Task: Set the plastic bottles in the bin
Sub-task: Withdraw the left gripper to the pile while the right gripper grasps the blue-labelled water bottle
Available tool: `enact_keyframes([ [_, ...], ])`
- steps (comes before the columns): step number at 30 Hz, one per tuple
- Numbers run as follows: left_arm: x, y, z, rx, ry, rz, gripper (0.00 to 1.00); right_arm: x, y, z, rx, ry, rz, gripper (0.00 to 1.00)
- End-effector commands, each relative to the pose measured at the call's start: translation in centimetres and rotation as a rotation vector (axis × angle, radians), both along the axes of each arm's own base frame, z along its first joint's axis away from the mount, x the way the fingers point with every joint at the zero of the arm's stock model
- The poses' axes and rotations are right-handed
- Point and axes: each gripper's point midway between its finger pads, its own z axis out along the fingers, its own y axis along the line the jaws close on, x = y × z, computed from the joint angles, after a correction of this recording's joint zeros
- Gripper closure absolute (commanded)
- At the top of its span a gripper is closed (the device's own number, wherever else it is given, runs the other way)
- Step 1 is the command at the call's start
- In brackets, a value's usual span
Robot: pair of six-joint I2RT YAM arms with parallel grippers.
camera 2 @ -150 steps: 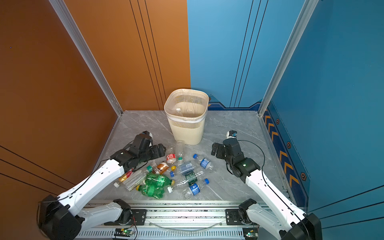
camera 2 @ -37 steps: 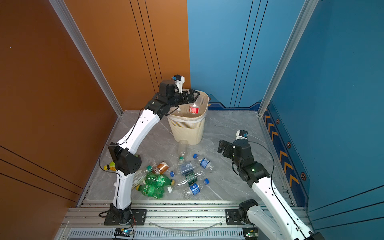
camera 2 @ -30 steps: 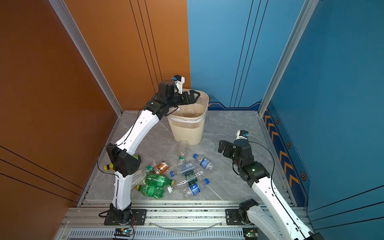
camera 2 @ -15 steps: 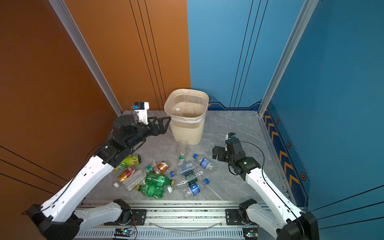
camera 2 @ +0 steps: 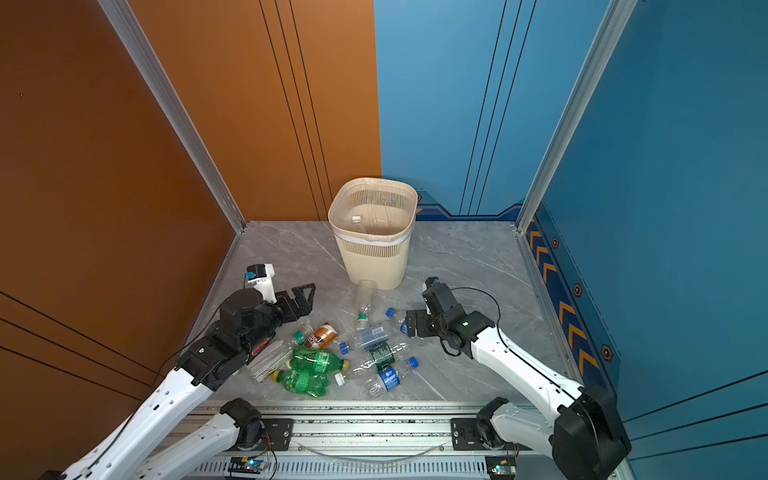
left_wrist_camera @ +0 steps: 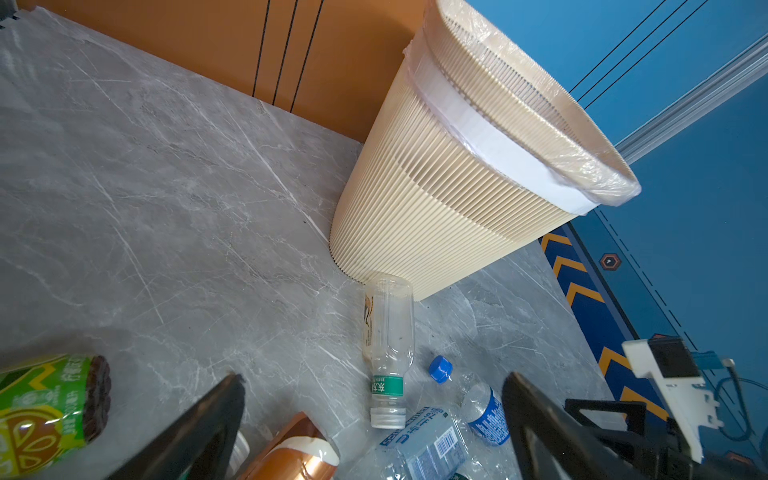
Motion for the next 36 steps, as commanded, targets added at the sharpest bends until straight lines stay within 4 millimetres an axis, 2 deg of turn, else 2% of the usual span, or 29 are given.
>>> enact_keyframes([
  [1,-0.3,0.9,-1.7,0.011,0.041,0.038,0.02,0.4,0.4,-0.4,-0.051,-0.006,0.019,0.00],
  [7,-0.6,1.1,-1.8,0.012,0.046,0.041,0.02,0.7,0.8,-2.2,-0.119,0.012,0.021,0.00],
  [15,-0.9,1.5,-1.9,0.002,0.049,0.048,0.02,1.9,-1.0,-4.8,-0.241,0.021,-0.069,0.03],
  [23,-0.9,1.5,-1.9,-0.011,0.048,0.049,0.02,3.4,-0.3,-6.1,-0.254,0.027,-0.047,0.03],
  [28,-0.9,1.5,-1.9,-0.015,0.050,0.050,0.02,4.0,-0.5,-5.6,-0.284,0.022,-0.036,0.03],
  [36,-0.8,1.5,-2.4,-0.016,0.065,0.048,0.02,4.0,-0.8,-2.7,-0.341,-0.047,0.067,0.00],
])
